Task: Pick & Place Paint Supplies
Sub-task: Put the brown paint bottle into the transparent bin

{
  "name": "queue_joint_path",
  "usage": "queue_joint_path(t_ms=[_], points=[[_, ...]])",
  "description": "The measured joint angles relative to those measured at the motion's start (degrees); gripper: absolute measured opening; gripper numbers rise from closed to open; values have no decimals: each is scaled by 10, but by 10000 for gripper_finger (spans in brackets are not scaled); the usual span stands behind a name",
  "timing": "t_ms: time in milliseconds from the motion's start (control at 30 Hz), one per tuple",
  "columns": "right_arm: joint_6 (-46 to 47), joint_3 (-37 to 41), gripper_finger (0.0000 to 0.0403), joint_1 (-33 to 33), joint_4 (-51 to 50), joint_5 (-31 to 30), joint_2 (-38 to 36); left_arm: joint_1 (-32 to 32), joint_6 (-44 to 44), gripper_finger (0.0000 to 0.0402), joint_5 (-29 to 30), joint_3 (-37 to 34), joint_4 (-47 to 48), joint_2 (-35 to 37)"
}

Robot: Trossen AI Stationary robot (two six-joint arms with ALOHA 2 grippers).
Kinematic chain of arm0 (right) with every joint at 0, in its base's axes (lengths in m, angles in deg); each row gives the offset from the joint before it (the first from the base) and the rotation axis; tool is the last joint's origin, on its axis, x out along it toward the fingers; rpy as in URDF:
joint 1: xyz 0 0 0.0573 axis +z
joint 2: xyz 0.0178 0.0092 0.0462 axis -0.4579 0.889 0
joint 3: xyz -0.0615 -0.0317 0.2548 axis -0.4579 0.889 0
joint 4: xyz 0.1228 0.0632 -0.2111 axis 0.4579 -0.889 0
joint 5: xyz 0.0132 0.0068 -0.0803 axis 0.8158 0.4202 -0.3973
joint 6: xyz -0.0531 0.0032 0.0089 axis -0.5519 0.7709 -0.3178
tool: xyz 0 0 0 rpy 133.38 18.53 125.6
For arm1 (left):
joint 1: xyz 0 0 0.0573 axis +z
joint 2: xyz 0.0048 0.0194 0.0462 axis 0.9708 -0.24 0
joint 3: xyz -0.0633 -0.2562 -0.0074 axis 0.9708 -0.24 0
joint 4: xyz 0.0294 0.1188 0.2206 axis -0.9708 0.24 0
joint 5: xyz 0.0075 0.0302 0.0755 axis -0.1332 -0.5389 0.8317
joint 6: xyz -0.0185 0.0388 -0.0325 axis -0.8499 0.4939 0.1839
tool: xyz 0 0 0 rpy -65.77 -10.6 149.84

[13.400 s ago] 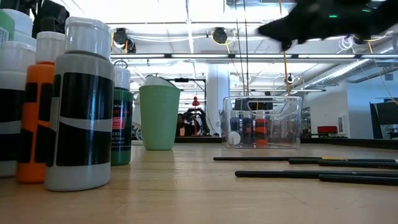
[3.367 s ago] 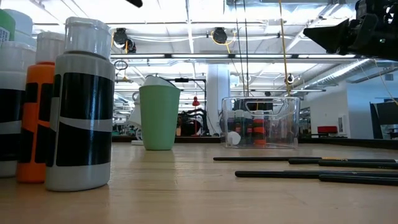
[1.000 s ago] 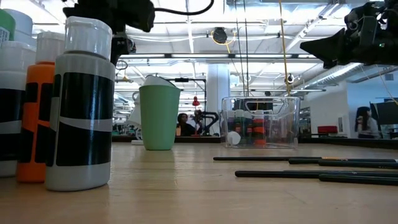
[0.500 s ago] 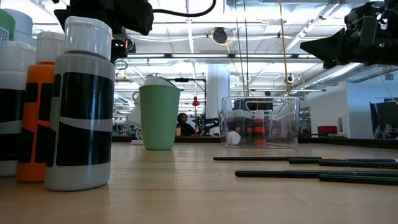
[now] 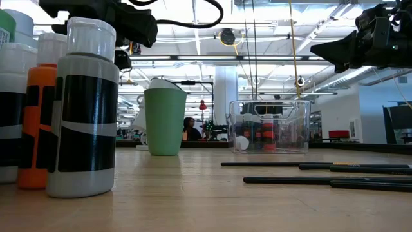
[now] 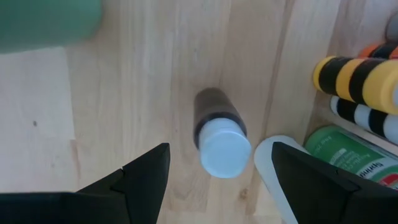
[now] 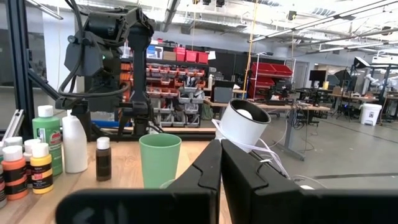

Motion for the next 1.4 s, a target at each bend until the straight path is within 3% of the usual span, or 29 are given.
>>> queue_joint_path(t_ms=[1233, 1400], points=[[12, 0, 4, 0, -1, 0, 0, 1, 35, 284, 51, -18, -20, -1], [10, 0, 4, 0, 0, 0, 0, 2, 46, 257, 63, -18, -26, -1]])
